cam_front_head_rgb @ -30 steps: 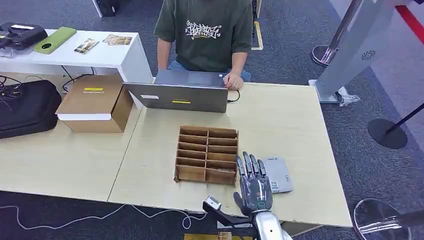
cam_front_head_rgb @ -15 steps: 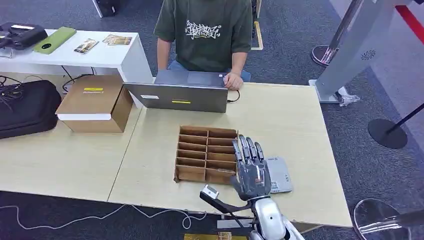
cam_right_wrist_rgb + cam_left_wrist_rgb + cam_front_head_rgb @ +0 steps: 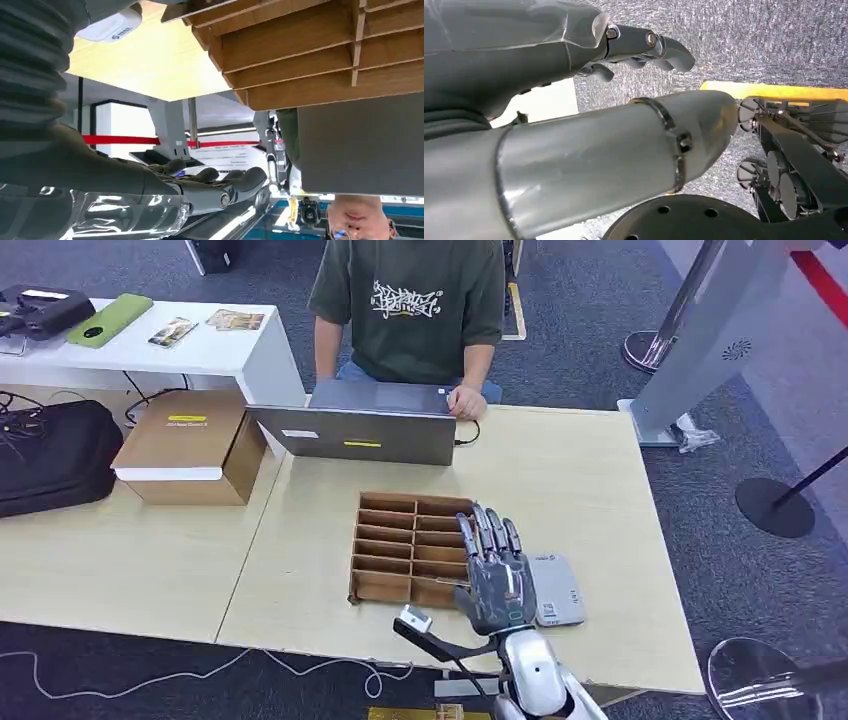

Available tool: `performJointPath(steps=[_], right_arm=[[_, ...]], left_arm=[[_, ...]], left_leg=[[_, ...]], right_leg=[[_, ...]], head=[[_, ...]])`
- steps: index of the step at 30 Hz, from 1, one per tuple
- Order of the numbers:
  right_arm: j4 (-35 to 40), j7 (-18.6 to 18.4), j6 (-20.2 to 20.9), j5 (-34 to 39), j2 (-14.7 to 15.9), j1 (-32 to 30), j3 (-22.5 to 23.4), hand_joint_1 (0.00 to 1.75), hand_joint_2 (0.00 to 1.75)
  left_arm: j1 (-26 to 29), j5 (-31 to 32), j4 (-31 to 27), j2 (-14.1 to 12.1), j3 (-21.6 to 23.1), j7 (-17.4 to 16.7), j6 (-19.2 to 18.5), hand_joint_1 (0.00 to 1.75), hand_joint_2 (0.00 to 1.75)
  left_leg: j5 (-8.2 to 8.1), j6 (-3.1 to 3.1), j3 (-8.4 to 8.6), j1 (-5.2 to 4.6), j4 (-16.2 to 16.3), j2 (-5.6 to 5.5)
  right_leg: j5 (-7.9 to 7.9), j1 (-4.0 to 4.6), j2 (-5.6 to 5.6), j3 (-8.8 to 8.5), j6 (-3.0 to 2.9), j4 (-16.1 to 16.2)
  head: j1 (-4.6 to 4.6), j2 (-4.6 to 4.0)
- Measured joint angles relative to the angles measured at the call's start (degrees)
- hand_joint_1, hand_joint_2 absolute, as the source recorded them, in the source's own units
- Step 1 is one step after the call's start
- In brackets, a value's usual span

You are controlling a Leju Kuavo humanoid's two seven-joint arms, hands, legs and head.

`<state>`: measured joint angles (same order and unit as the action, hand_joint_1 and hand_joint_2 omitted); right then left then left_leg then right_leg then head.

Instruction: Pass the card to the sensor for recognition and then transmit it.

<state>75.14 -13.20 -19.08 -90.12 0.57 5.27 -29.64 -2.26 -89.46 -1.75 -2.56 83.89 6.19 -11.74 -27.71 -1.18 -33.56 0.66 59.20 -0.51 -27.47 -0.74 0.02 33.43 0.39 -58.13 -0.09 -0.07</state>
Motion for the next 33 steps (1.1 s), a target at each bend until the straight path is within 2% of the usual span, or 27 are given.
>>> performJointPath(steps=[9, 15, 25, 33], right_arm=[[0.2, 1.5, 2.2, 0.0, -0.1, -1.0, 1.5, 0.0, 1.75], [-0.1, 4.0, 5.9, 0.0, -1.3, -1.2, 3.0, 0.0, 1.75], [-0.9, 5.6, 6.2, 0.0, -2.3, -0.7, 4.2, 0.0, 1.75], [-1.9, 5.0, 6.9, 0.0, -2.3, 0.0, 4.2, 0.0, 1.75]], left_arm=[[0.0, -0.1, 0.0, -0.4, 0.0, 0.0, -0.1, 0.0, 0.0], [-0.1, -0.2, 0.0, -0.6, 0.0, -0.5, 0.0, 0.0, 0.0], [-0.2, -0.5, 0.0, -0.8, 0.0, -0.9, 0.3, 0.0, 0.0], [-0.2, -0.5, 0.0, -0.8, 0.0, -0.9, 0.2, 0.0, 0.0]], left_leg=[[0.0, 0.0, 0.0, 0.0, 0.0, 0.0], [0.0, 0.0, 0.0, 0.0, 0.0, 0.0], [0.0, 0.0, 0.0, 0.0, 0.0, 0.0], [0.0, 0.0, 0.0, 0.0, 0.0, 0.0]], right_leg=[[0.0, 0.0, 0.01, 0.0, 0.0, 0.0], [0.0, 0.0, 0.01, 0.01, 0.0, 0.0], [0.0, 0.0, 0.01, 0.0, 0.0, 0.0], [0.0, 0.0, 0.01, 0.0, 0.0, 0.0]], head=[[0.0, 0.0], [-0.02, 0.0], [0.0, 0.0], [0.0, 0.0]])
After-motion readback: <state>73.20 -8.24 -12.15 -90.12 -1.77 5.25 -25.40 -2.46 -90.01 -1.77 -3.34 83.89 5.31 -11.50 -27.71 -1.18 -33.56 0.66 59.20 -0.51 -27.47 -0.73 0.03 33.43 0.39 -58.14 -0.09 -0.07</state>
